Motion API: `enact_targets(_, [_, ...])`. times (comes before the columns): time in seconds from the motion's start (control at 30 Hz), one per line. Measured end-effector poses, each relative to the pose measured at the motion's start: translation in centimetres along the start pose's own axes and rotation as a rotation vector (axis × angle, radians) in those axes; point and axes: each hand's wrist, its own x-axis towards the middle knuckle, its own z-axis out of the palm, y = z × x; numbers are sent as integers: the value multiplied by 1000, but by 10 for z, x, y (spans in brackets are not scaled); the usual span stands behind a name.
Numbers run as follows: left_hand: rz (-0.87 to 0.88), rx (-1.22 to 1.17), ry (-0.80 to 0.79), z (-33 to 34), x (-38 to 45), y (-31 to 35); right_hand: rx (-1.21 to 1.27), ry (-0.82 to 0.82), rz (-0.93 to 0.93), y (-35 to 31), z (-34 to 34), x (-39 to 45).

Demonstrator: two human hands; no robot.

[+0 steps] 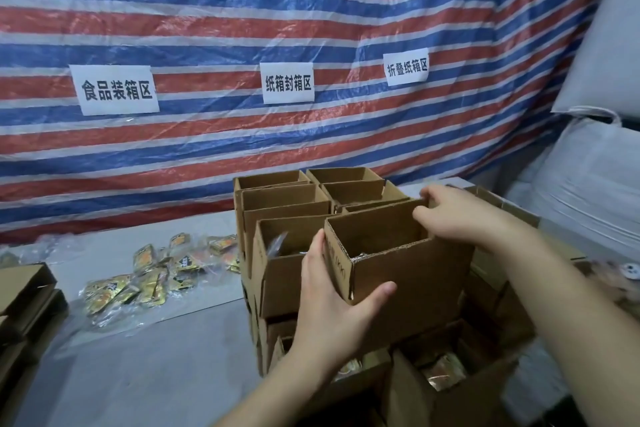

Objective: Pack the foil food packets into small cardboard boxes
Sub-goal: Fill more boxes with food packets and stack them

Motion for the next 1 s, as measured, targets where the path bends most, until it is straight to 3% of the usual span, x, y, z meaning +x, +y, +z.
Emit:
enact_targets(0.43, [-33,64,-43,68,15,-46,-221,225,29,51,46,68])
enact_targets(1.0, [-35,411,5,98,32,-49,-200,229,78,76,57,88])
